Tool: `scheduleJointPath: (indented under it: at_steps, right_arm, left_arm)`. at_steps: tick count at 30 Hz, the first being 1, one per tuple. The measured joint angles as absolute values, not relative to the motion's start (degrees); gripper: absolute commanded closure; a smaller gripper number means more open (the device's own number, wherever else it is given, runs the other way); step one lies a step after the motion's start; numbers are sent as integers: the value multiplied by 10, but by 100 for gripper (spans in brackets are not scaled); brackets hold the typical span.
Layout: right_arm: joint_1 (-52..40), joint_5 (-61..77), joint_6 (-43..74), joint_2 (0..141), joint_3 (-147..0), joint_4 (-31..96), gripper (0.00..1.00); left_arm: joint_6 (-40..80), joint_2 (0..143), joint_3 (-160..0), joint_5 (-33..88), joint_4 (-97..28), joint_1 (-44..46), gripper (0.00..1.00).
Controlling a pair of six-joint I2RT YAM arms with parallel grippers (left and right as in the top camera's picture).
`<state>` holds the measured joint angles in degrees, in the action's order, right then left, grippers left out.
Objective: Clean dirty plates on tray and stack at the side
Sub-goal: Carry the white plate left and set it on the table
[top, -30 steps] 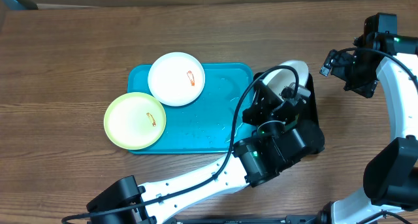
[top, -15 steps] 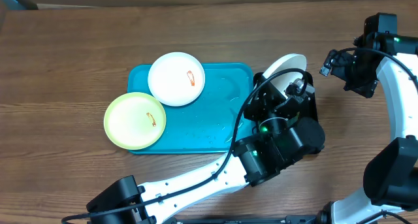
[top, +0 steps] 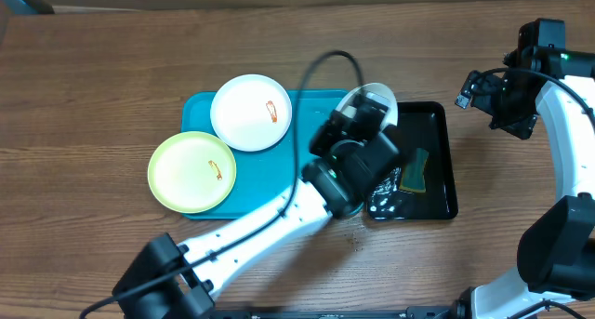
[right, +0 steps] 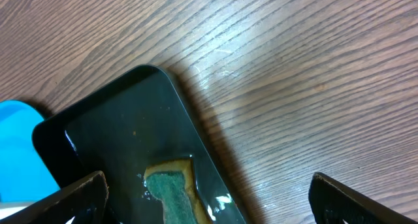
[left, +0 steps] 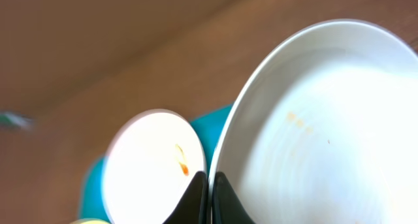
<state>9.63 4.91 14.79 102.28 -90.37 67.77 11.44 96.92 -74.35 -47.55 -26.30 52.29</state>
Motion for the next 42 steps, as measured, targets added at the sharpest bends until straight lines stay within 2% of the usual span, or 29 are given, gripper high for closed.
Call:
scheduleJointPath:
  at_steps: [4,9,12,15,22,27,32,42]
  right_arm:
    - [96,49,148,1023,-904,677,0]
    - [96,49,148,1023,-904,678,0]
    - [96,49,148,1023,-904,678,0]
    - [96,49,148,1023,-904,678,0]
    - [96,49,148,1023,-904,677,0]
    - [96,49,148,1023,-904,678,0]
    - [96,49,148,1023,-904,677,0]
    - [96,49,148,1023,-904,677,0]
  left_arm:
    - [188,969,-768,-300,-325,416,96]
    - [247,965,-809,-39,-382,222,96]
    - [261,962,-813,66,-427,104,96]
    - [270,962,-813,119,-479,-17,96]
    - [266,962,-813,165,-513,-243,96]
    - [266,962,-813,126,-512,-361,96]
    - [265,960,-799,51,-476,-392,96]
    - [267,959,-708,3,-331,-391,96]
